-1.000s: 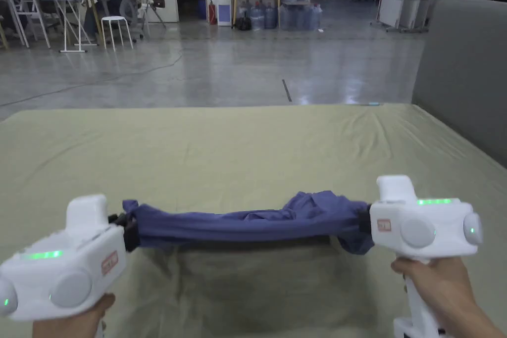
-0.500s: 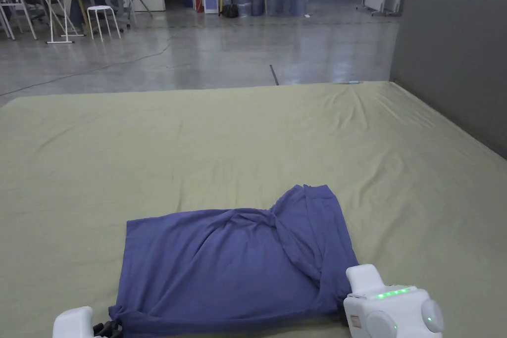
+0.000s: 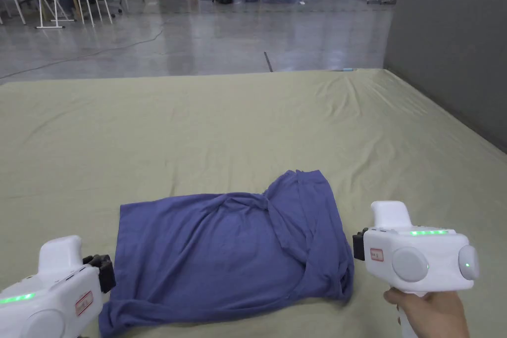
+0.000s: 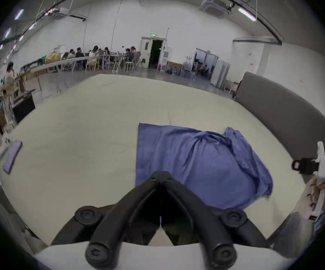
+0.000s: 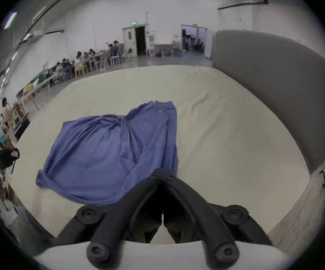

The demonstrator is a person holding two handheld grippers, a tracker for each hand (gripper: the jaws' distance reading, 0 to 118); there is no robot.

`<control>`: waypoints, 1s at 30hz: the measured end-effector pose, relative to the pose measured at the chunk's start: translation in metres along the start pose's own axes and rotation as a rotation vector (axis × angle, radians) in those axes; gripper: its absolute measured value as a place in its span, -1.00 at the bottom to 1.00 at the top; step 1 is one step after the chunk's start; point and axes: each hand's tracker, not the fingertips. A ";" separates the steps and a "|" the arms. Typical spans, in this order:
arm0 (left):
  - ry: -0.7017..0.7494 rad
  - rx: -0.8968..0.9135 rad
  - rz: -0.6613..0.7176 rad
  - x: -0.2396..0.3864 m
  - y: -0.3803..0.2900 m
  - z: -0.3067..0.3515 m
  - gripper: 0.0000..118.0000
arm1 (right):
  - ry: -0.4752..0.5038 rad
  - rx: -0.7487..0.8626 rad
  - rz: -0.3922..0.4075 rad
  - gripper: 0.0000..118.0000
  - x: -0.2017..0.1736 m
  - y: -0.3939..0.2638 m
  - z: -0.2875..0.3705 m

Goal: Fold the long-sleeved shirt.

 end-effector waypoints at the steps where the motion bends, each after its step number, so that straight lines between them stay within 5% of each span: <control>1: -0.005 -0.011 -0.020 0.002 -0.002 -0.004 -1.00 | 0.015 -0.014 0.005 -0.96 0.001 0.003 -0.003; 14: -0.042 -0.015 0.049 0.002 0.066 -0.069 -0.91 | 0.037 -0.033 0.018 -0.96 0.004 0.015 -0.029; 15: -0.034 -0.005 0.050 0.002 0.078 -0.086 -0.52 | 0.040 -0.034 0.019 -0.96 0.003 0.019 -0.034; 16: -0.030 -0.044 0.053 0.000 0.090 -0.107 0.41 | 0.039 -0.036 0.022 -0.96 0.001 0.022 -0.040; 17: -0.030 -0.094 0.058 -0.002 0.097 -0.128 0.81 | 0.041 -0.038 0.023 -0.96 0.001 0.024 -0.045; 24: 0.132 -0.251 -0.052 -0.018 0.121 -0.264 0.85 | 0.060 -0.062 0.030 -0.96 -0.005 0.031 -0.077; 30: 0.148 -0.354 -0.043 -0.017 0.093 -0.315 0.78 | 0.064 -0.101 0.047 -0.96 -0.005 0.028 -0.097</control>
